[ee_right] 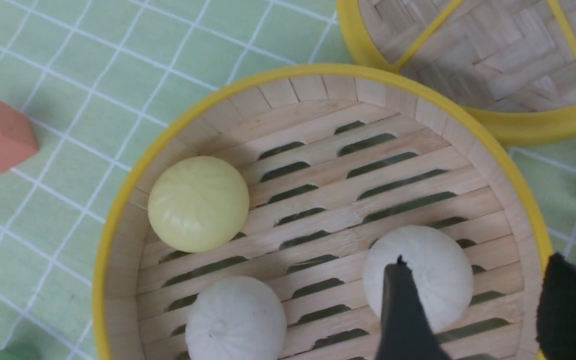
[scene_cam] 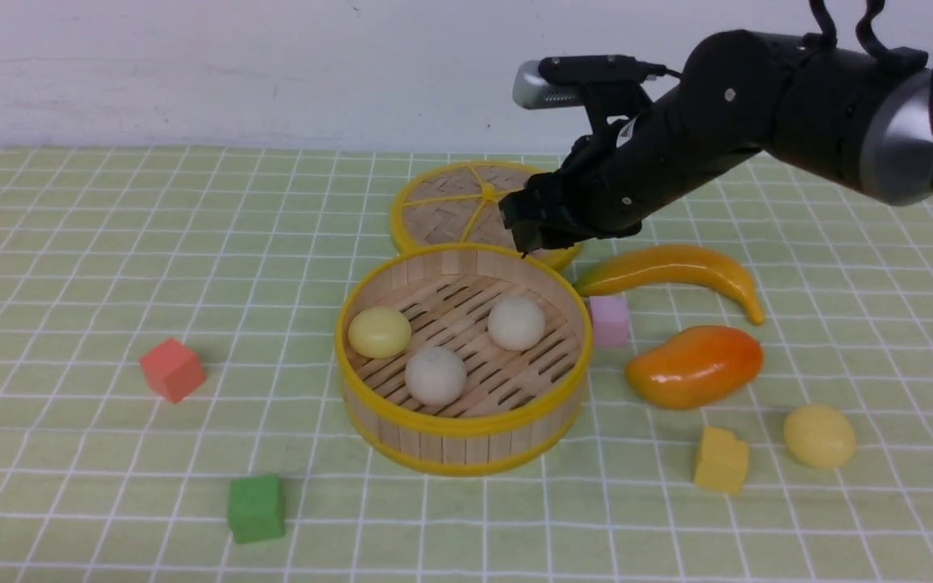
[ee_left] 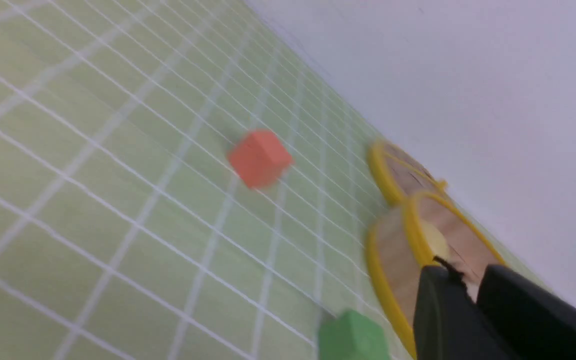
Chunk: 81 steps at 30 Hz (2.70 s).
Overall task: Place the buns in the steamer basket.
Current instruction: Use the right arm to grab a steamed stuffed bun
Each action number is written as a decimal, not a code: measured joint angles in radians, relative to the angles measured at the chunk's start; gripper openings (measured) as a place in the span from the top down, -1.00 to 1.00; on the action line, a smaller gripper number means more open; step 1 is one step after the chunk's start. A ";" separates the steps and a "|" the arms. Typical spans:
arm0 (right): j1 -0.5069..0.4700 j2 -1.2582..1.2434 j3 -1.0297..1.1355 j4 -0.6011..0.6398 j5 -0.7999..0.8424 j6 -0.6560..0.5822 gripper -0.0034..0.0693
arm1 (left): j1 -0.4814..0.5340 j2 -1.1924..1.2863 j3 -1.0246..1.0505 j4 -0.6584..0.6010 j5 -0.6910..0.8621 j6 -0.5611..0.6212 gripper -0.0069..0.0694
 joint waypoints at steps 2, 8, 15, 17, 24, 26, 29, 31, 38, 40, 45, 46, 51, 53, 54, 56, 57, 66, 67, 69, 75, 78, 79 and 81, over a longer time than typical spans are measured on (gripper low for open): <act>0.000 0.000 0.000 0.004 0.001 0.000 -0.10 | 0.018 0.000 0.002 0.000 0.007 0.000 0.55; 0.000 0.000 0.000 0.034 0.015 0.000 -0.10 | 0.020 0.000 0.006 0.000 0.106 0.000 0.54; 0.001 -0.012 0.000 0.059 0.037 0.001 -0.10 | 0.020 0.000 0.006 0.000 0.179 0.000 0.53; 0.001 -0.023 0.000 0.035 0.056 0.002 -0.10 | 0.020 0.000 0.006 0.000 0.182 0.000 0.52; -0.039 -0.099 0.002 -0.271 0.322 0.222 -0.10 | 0.020 0.000 0.006 0.001 0.133 0.001 0.52; -0.047 -0.107 0.016 -0.341 0.371 0.259 -0.10 | 0.020 0.000 0.006 0.018 0.133 0.017 0.51; -0.065 -0.115 0.069 -0.415 0.447 0.287 -0.10 | 0.021 0.000 0.006 0.097 0.133 0.091 0.50; -0.087 -0.116 0.107 -0.388 0.449 0.287 -0.10 | 0.021 0.000 0.006 0.130 0.133 0.141 0.49; -0.224 -0.117 0.216 -0.239 0.378 0.281 -0.10 | 0.023 0.000 0.007 0.155 0.203 0.275 0.48; -0.265 -0.117 0.247 -0.212 0.347 0.276 -0.10 | 0.023 0.000 0.008 0.154 0.227 0.311 0.47; -0.283 -0.137 0.361 -0.185 0.242 0.275 -0.10 | 0.023 0.000 0.008 0.154 0.228 0.425 0.46; -0.280 -0.149 0.386 -0.182 0.217 0.275 -0.10 | 0.023 0.000 0.008 0.154 0.228 0.447 0.45; -0.275 -0.235 0.481 -0.176 0.118 0.275 -0.10 | 0.023 0.000 0.008 0.141 0.228 0.485 0.44; -0.275 -0.287 0.515 -0.189 0.069 0.274 -0.10 | 0.023 0.000 0.008 0.127 0.228 0.490 0.44; -0.275 -0.309 0.529 -0.196 0.049 0.274 -0.10 | 0.023 0.001 0.008 0.123 0.228 0.494 0.44; -0.275 -0.330 0.542 -0.203 0.034 0.274 -0.10 | 0.023 0.006 0.008 0.121 0.228 0.501 0.44; -0.275 -0.357 0.562 -0.214 0.020 0.274 -0.10 | 0.029 0.020 0.008 0.121 0.228 0.527 0.44; -0.275 -0.376 0.647 -0.221 -0.005 0.274 -0.10 | 0.234 0.024 0.008 0.001 0.194 0.551 0.42; -0.275 -0.376 0.648 -0.221 -0.008 0.274 -0.10 | 0.253 0.024 0.008 -0.029 0.189 0.542 0.42; -0.275 -0.376 0.648 -0.221 -0.013 0.274 -0.10 | 0.276 0.024 0.008 -0.072 0.183 0.538 0.41; -0.275 -0.376 0.648 -0.221 -0.030 0.301 -0.10 | 0.239 0.024 0.008 -0.150 0.185 0.677 0.39; -0.275 -0.376 0.648 -0.221 -0.032 0.305 -0.10 | 0.220 0.024 0.008 -0.151 0.204 0.751 0.39; -0.275 -0.376 0.648 -0.221 -0.032 0.305 -0.10 | 0.218 0.024 0.008 -0.151 0.206 0.765 0.39; -0.275 -0.378 0.648 -0.221 -0.032 0.309 -0.10 | 0.218 0.024 0.008 -0.151 0.208 0.774 0.38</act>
